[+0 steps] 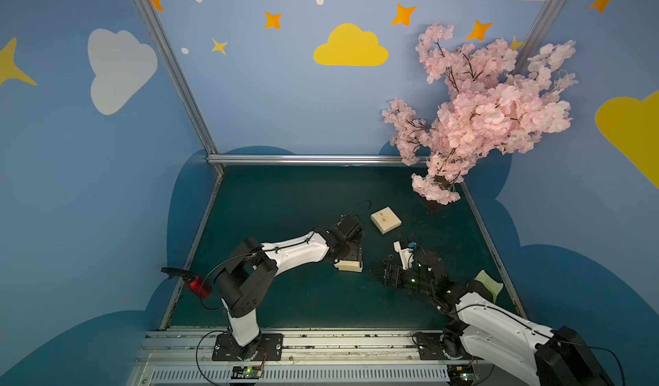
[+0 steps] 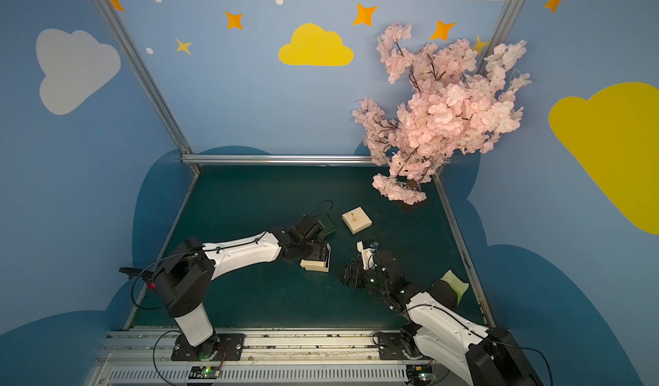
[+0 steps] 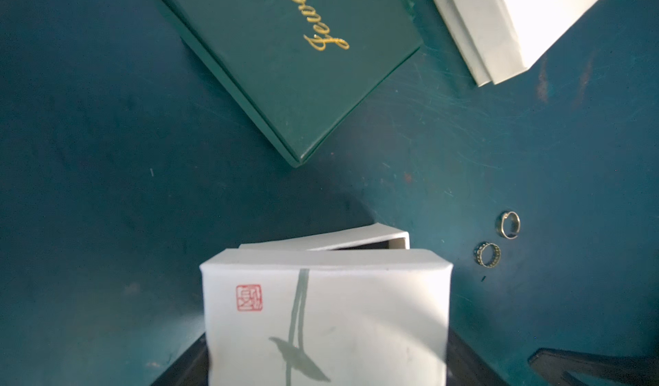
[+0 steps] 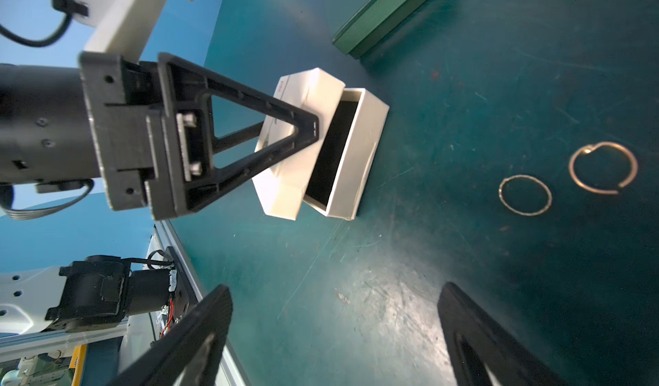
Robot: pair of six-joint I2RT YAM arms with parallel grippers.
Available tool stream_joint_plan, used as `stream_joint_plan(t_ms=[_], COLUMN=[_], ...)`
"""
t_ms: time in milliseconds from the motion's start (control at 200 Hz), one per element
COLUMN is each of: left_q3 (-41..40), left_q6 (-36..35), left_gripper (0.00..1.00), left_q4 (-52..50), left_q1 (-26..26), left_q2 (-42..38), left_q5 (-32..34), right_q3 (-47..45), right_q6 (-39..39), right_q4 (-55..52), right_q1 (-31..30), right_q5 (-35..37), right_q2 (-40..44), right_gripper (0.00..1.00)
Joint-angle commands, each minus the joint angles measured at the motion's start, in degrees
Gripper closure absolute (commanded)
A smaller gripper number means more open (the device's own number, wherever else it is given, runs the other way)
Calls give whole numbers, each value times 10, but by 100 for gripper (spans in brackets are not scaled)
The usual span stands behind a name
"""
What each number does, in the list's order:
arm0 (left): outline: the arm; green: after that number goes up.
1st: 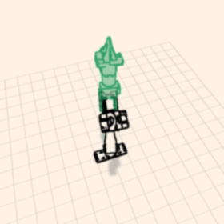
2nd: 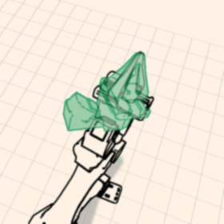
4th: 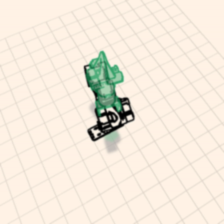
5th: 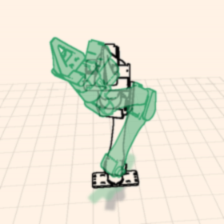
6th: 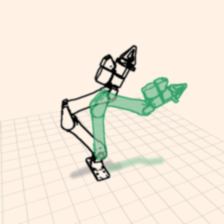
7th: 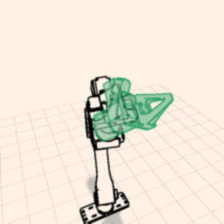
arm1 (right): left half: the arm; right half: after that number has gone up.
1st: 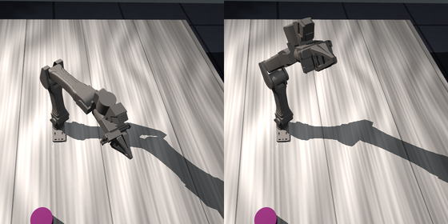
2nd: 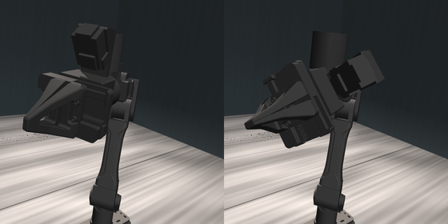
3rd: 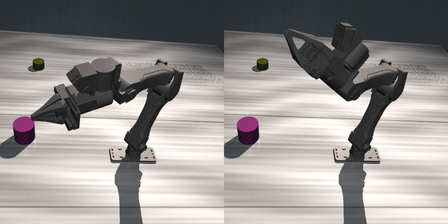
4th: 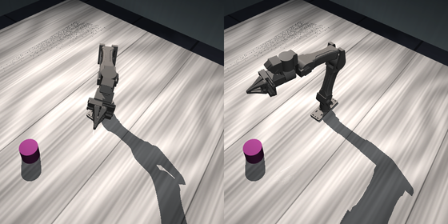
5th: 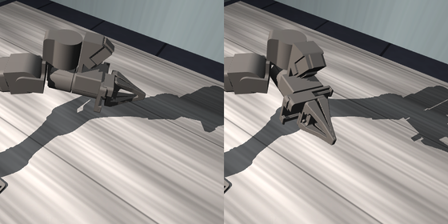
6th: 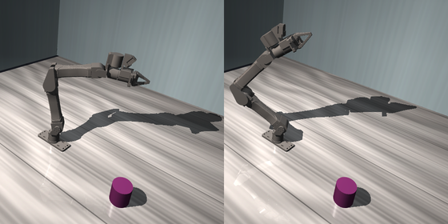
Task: Take the rings out of the lift-off lid box
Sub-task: Close the lid on the jewelry box.
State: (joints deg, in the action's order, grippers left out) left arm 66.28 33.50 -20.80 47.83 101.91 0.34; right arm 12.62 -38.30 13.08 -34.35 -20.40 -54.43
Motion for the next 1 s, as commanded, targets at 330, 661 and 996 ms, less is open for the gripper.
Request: stream_joint_plan(t_ms=[330,661,996], left_q3=[29,48,61], left_q6=[-5,-10,-12], left_gripper=[13,9,4], left_q4=[-18,-32,-40], left_q1=[10,18,19], left_q2=[17,31,39], left_q5=[1,4,13], right_q3=[3,13,17], right_q6=[-2,-2,-2], right_q4=[46,70,76], right_q1=[-14,-20,-23], right_q5=[-3,-7,-4], right_q2=[-34,-72,-91], right_gripper=[8,8,8])
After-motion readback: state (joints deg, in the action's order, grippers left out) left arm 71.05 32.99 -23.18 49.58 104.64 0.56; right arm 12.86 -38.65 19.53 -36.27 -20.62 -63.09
